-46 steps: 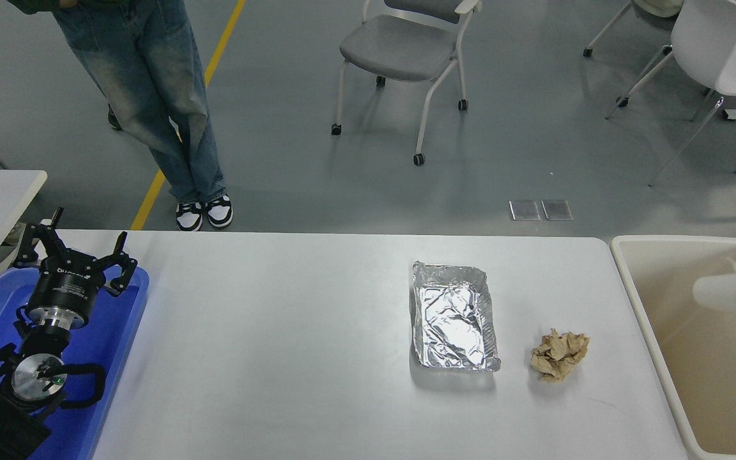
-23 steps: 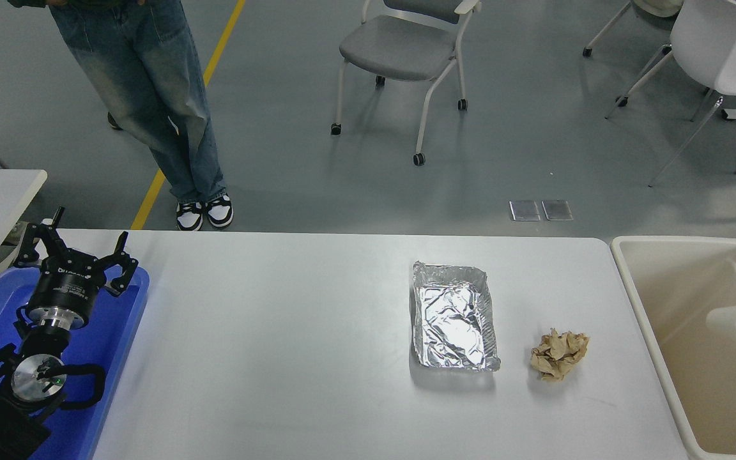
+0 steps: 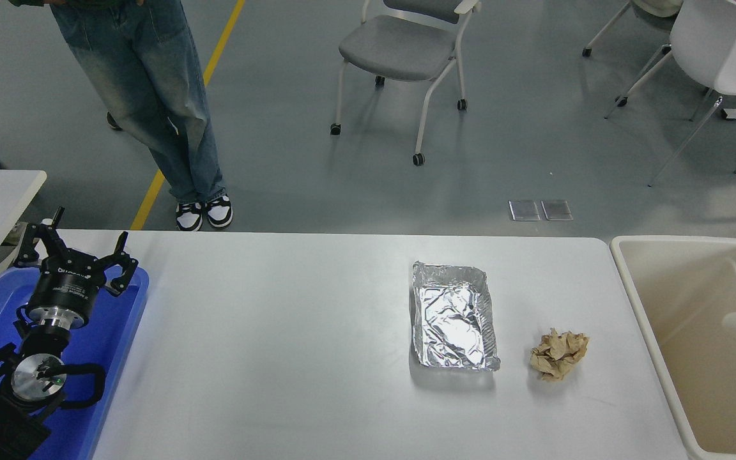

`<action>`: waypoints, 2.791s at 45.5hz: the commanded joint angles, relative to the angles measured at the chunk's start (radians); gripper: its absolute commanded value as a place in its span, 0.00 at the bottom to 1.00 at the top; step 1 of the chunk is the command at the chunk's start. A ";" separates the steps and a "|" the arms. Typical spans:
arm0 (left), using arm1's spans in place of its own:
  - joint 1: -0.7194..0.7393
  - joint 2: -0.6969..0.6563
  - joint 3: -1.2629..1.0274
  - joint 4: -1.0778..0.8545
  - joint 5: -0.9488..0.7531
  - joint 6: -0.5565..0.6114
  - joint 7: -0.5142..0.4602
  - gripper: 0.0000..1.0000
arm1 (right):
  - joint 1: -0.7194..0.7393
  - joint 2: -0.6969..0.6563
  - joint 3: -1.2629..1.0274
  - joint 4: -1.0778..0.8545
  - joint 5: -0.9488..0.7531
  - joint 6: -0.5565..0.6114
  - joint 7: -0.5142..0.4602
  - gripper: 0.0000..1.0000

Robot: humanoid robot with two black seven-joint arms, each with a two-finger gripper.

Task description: Clean the table surface

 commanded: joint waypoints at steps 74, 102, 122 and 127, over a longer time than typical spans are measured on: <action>0.000 0.000 0.000 0.000 0.000 0.000 0.001 1.00 | 0.039 -0.301 0.418 0.520 0.530 0.083 0.008 0.99; 0.000 -0.001 0.000 0.000 -0.002 0.000 -0.001 1.00 | -0.162 -0.131 0.754 1.001 0.461 0.095 0.007 0.99; 0.000 -0.001 0.000 0.000 0.000 0.000 -0.001 1.00 | -0.163 0.136 0.800 0.889 0.378 0.135 0.106 0.99; 0.000 -0.001 0.000 0.000 -0.002 0.000 -0.001 1.00 | -0.160 0.145 0.814 0.850 0.379 0.147 0.163 0.99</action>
